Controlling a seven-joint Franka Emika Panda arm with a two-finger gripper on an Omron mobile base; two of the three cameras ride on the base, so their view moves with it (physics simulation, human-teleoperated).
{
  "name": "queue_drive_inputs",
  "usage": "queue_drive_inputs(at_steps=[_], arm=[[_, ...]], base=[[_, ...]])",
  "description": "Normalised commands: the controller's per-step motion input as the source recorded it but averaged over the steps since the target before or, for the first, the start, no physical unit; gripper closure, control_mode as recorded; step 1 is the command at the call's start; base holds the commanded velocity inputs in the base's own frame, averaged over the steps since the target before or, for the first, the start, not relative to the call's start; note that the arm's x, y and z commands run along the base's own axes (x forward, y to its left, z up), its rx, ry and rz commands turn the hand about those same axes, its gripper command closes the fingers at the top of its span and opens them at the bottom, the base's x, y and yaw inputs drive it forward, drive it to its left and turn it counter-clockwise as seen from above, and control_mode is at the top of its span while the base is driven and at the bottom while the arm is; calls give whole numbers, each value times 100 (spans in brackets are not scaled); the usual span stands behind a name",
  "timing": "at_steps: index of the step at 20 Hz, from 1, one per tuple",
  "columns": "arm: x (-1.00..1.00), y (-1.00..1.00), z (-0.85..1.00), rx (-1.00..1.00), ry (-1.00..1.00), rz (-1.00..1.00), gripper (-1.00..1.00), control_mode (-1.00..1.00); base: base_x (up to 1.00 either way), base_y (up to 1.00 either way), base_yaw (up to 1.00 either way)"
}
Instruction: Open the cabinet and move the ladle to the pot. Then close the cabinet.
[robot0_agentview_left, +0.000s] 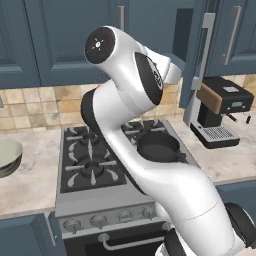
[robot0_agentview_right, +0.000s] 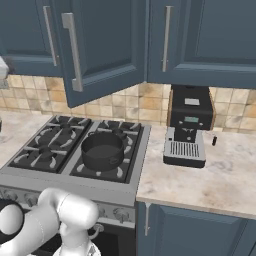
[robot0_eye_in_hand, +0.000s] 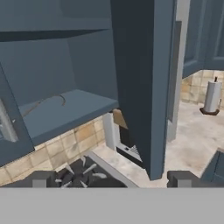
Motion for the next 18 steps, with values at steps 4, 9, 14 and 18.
queue_drive_inputs(at_steps=[4,9,14,18], arm=[[24,-49,0,-2,0,-8,-100,-100],[32,-44,0,-1,0,-6,-100,-100],[38,-21,0,-1,0,-6,-100,-100],[33,-15,0,-2,0,-8,-100,-100]], base=[[0,0,0],[0,0,0],[0,0,0],[0,0,0]])
